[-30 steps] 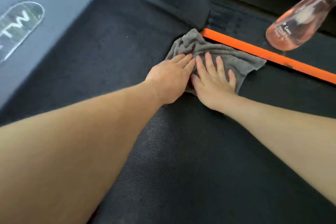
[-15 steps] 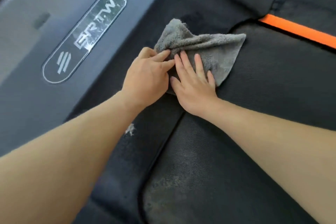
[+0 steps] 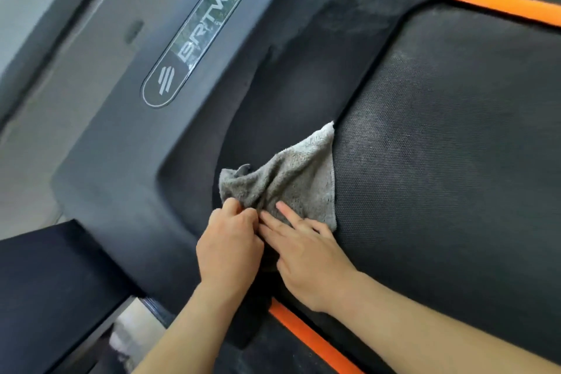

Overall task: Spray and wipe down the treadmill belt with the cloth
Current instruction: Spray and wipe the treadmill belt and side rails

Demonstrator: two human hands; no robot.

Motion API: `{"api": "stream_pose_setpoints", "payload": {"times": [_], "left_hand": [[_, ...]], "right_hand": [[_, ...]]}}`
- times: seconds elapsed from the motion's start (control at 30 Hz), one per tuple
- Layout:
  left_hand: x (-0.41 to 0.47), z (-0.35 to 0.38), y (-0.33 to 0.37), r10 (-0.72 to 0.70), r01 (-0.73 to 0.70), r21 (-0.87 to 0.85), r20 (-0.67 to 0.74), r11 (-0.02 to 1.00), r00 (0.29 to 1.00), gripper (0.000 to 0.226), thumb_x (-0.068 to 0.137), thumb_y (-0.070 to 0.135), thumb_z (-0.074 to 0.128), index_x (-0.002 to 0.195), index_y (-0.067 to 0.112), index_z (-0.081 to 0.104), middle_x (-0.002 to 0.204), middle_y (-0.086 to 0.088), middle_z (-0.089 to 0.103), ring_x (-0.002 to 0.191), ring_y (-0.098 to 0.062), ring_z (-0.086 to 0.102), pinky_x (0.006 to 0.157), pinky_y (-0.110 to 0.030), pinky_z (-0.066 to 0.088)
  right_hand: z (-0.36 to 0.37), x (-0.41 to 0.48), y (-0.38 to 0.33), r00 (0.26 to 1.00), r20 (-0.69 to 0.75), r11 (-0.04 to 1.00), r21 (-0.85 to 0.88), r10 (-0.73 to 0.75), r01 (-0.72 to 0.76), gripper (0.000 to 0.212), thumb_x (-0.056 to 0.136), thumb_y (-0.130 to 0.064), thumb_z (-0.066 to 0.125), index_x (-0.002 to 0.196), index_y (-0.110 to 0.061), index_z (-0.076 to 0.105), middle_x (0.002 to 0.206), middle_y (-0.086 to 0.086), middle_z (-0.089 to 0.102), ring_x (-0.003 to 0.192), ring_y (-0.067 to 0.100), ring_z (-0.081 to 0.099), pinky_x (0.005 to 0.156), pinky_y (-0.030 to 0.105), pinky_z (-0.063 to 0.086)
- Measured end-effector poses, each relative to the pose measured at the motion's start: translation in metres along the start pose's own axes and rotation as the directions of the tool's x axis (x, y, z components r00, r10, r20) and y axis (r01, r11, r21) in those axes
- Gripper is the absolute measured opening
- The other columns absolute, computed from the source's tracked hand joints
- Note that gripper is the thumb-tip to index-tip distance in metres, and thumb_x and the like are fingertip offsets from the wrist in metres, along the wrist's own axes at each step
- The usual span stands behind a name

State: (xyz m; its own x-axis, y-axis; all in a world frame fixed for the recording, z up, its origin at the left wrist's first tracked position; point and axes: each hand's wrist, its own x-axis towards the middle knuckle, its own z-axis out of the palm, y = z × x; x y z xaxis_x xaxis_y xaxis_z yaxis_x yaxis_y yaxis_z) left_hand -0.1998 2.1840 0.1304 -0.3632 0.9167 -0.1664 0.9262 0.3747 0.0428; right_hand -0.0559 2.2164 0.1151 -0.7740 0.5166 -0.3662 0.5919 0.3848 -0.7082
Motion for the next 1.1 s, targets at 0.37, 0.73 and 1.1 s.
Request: {"api": "stream_pose_setpoints", "payload": {"times": [0.37,0.73,1.1], "left_hand": [[-0.093,-0.009,0.024,0.227,-0.272,0.061,0.391,0.96,0.892,0.013,0.058,0.022,0.057,0.068,0.027,0.049,0.074,0.006,0.05,0.054,-0.017,0.056,0.04,-0.028,0.024],[-0.156,0.007,0.074,0.28,-0.287,-0.049,0.418,0.957,0.864,0.058,0.078,0.023,0.05,0.136,0.029,0.044,0.12,0.001,0.048,0.097,-0.024,0.06,0.055,-0.035,0.052],[-0.114,0.051,0.07,0.205,-0.259,0.124,0.333,0.958,0.92,0.072,0.087,0.019,0.008,0.153,-0.009,0.006,0.16,-0.032,0.006,0.146,-0.051,0.008,0.12,-0.057,0.011]], "right_hand": [[0.049,-0.075,-0.003,0.994,0.024,0.978,0.178,0.103,-0.106,0.053,0.092,-0.013,0.048,0.137,-0.041,0.046,0.148,-0.019,0.039,0.138,0.009,0.04,0.11,0.034,0.037],[0.039,-0.182,0.055,1.0,-0.009,0.998,-0.053,0.029,-0.03,0.067,0.063,-0.017,0.05,0.125,-0.038,0.064,0.131,-0.029,0.057,0.111,0.0,0.051,0.077,0.031,0.059],[0.017,-0.109,0.065,0.94,-0.262,0.851,-0.418,0.22,-0.316,0.063,0.093,-0.045,0.03,0.147,-0.015,0.047,0.153,0.0,0.045,0.145,0.025,0.034,0.106,0.06,0.022]]}}
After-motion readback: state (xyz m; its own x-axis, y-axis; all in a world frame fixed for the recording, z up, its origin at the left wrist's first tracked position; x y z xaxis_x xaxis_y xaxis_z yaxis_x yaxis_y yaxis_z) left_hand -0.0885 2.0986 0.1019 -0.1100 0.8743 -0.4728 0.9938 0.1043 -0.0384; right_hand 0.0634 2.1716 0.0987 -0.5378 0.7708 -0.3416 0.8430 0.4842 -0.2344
